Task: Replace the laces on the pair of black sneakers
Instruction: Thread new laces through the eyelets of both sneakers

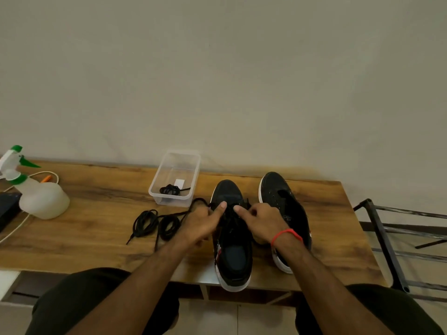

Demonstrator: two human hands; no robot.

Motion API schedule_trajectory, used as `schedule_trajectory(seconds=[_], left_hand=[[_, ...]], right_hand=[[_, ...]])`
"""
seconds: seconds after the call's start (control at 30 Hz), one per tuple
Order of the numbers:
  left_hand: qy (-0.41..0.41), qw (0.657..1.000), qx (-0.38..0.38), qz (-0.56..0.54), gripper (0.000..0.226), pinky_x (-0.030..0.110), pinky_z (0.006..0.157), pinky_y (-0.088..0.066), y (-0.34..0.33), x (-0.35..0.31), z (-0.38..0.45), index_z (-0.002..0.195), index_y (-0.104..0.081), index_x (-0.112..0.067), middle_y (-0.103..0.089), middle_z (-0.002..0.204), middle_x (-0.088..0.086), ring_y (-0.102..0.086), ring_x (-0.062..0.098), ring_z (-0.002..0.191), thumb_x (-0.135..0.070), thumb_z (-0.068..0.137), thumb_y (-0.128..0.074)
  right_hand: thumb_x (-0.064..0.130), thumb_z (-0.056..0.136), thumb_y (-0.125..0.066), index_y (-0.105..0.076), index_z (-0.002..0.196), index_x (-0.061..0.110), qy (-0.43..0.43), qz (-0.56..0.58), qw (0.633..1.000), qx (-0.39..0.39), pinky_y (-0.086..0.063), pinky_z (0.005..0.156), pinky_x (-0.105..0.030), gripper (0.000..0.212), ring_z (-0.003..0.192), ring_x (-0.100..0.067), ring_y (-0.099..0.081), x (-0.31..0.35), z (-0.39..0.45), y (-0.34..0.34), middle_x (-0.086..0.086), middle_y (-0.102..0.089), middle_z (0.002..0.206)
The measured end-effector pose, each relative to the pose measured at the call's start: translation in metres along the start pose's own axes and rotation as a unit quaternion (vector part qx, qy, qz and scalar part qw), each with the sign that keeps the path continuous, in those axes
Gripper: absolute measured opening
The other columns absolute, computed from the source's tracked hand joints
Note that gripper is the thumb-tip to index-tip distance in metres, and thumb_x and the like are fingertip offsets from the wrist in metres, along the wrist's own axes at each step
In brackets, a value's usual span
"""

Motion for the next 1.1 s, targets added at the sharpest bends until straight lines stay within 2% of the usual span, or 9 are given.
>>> schedule_trajectory(seconds=[0.13, 0.23, 0.37, 0.5, 0.63, 0.73, 0.87, 0.93, 1.1], left_hand=[[0.001, 0.987, -0.004, -0.164, 0.030, 0.030, 0.064, -0.043, -0.009, -0.004, 0.010, 0.102, -0.067, -0.018, -0.063, 0.093, 0.004, -0.058, 0.018, 0.082, -0.045, 0.102, -0.054], [-0.092, 0.960, -0.066, -0.258, 0.023, 0.032, 0.075, -0.052, 0.006, -0.021, 0.008, 0.100, -0.070, -0.018, -0.070, 0.101, 0.000, -0.065, 0.017, 0.094, -0.033, 0.105, -0.052], [-0.315, 0.915, -0.081, -0.238, 0.020, 0.033, 0.098, -0.054, 0.027, -0.063, -0.011, 0.113, -0.074, -0.018, -0.074, 0.111, -0.004, -0.068, 0.012, 0.110, -0.020, 0.103, -0.056], [-0.387, 0.912, 0.016, -0.134, 0.025, 0.028, 0.099, -0.053, 0.013, -0.077, -0.016, 0.118, -0.073, -0.022, -0.075, 0.115, -0.006, -0.067, 0.009, 0.114, -0.027, 0.103, -0.055], [-0.339, 0.939, -0.062, 0.004, 0.049, 0.030, 0.067, -0.058, 0.026, -0.071, -0.012, 0.108, -0.074, -0.018, -0.074, 0.094, 0.000, -0.069, 0.012, 0.071, -0.052, 0.103, -0.039], [-0.251, 0.967, -0.008, 0.038, 0.029, 0.020, 0.046, -0.048, 0.036, -0.058, -0.002, 0.093, -0.072, -0.017, -0.073, 0.080, -0.003, -0.059, 0.004, 0.047, -0.038, 0.102, -0.054], [-0.119, 0.963, 0.226, 0.085, 0.017, 0.028, 0.068, -0.060, 0.018, -0.024, -0.003, 0.098, -0.076, -0.014, -0.076, 0.088, 0.001, -0.072, 0.014, 0.077, -0.029, 0.094, -0.069], [-0.130, 0.953, 0.241, 0.131, 0.019, 0.038, 0.080, -0.063, 0.011, -0.023, -0.006, 0.099, -0.076, -0.018, -0.076, 0.099, -0.001, -0.074, 0.014, 0.092, -0.034, 0.090, -0.074], [-0.066, 0.973, 0.210, 0.075, 0.026, 0.048, 0.066, -0.064, 0.001, -0.019, -0.002, 0.105, -0.063, -0.018, -0.074, 0.102, 0.011, -0.077, 0.027, 0.084, -0.041, 0.094, -0.068]], right_hand=[[0.029, 0.097, -0.062, -0.060, 0.073, 0.016, 0.018, 0.073, 0.996, -0.050, -0.043, 0.063, -0.022, 0.028, 0.075, -0.015, -0.059, 0.000, 0.008, -0.011, 0.002, -0.059, 0.071], [0.021, 0.098, -0.061, -0.071, 0.095, 0.020, 0.031, 0.199, 0.977, -0.070, -0.054, 0.078, -0.029, 0.011, 0.084, -0.013, -0.067, 0.000, 0.015, -0.013, 0.003, -0.070, 0.084], [0.020, 0.098, -0.056, -0.064, 0.126, 0.019, 0.171, 0.165, 0.971, 0.030, -0.055, 0.088, -0.029, 0.028, 0.098, -0.010, -0.067, 0.036, 0.007, -0.017, 0.005, -0.071, 0.106], [0.024, 0.102, -0.052, -0.067, 0.106, 0.014, 0.229, 0.096, 0.968, 0.043, -0.056, 0.072, -0.032, 0.019, 0.081, -0.013, -0.066, 0.051, -0.003, -0.016, 0.003, -0.069, 0.089], [0.040, 0.104, -0.047, -0.062, 0.072, 0.015, 0.115, 0.179, 0.977, 0.007, -0.043, 0.057, -0.025, 0.043, 0.054, -0.007, -0.051, 0.032, 0.008, -0.002, 0.005, -0.057, 0.062], [0.034, 0.102, -0.055, -0.070, 0.081, 0.012, 0.082, 0.201, 0.975, -0.035, -0.052, 0.068, -0.030, 0.034, 0.062, -0.011, -0.059, 0.021, 0.014, 0.002, -0.001, -0.063, 0.068], [0.023, 0.097, -0.064, -0.072, 0.087, 0.014, 0.060, 0.252, 0.965, -0.051, -0.058, 0.071, -0.027, 0.016, 0.061, -0.008, -0.063, 0.012, 0.019, 0.003, 0.001, -0.068, 0.069], [0.021, 0.096, -0.065, -0.072, 0.089, 0.014, 0.068, 0.253, 0.965, -0.032, -0.058, 0.071, -0.026, 0.012, 0.062, -0.008, -0.063, 0.015, 0.020, 0.002, 0.001, -0.069, 0.071], [0.020, 0.098, -0.064, -0.072, 0.096, 0.013, 0.086, 0.249, 0.965, 0.002, -0.051, 0.062, -0.019, 0.010, 0.060, -0.009, -0.058, 0.019, 0.019, -0.002, 0.001, -0.068, 0.073]])
Point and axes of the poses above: each hand's wrist, its own z-axis towards the middle knuckle, its own y-axis out of the back of the hand, x = y × z, the point moved 8 cm from there along z, towards the middle knuckle
